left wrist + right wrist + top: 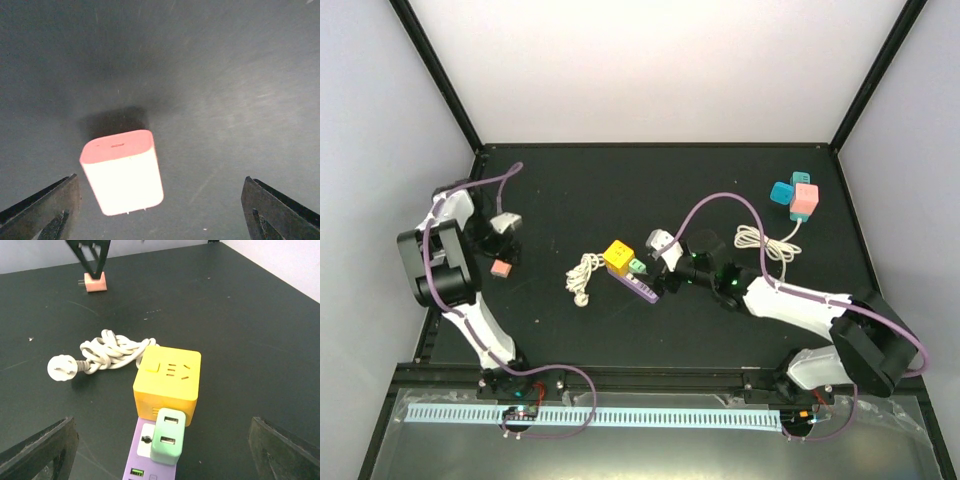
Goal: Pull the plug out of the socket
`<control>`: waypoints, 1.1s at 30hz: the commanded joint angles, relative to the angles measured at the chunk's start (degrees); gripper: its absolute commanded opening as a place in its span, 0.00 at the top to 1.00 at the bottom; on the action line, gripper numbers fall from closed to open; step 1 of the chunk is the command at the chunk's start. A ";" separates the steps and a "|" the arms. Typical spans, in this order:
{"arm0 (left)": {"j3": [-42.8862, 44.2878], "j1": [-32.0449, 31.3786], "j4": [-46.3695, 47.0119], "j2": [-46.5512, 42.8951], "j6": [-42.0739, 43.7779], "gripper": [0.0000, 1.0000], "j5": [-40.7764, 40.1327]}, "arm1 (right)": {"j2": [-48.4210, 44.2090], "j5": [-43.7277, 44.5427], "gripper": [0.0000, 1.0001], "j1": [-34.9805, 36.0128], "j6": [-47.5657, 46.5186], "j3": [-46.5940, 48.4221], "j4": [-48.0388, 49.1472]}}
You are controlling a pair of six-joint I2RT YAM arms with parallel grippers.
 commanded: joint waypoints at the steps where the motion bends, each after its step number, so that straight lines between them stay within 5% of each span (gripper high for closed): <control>1: 6.69 -1.43 -6.25 -9.53 4.30 0.10 14.44 | -2.28 -2.35 0.05 -1.36 -0.10 -1.71 -4.23; 4: 6.73 -4.83 -6.61 -16.76 8.86 0.09 22.92 | -2.69 -5.39 0.05 -4.41 2.01 -3.77 -3.57; 11: 5.18 -22.78 -4.03 -27.30 18.88 0.09 25.79 | -0.88 -6.71 0.13 -7.62 9.54 -4.33 -5.06; 15: 2.61 -28.41 -2.48 -32.48 31.36 0.10 31.36 | 0.90 -8.04 0.18 -8.02 12.96 -3.72 -6.49; 24: -2.74 -42.47 2.29 -34.35 37.74 0.13 27.72 | 4.83 -35.16 0.33 -13.99 28.93 -5.24 -0.66; 33: -2.52 -56.90 3.13 -26.59 43.49 0.27 14.18 | 14.22 -41.65 0.49 -14.06 46.13 -5.28 10.39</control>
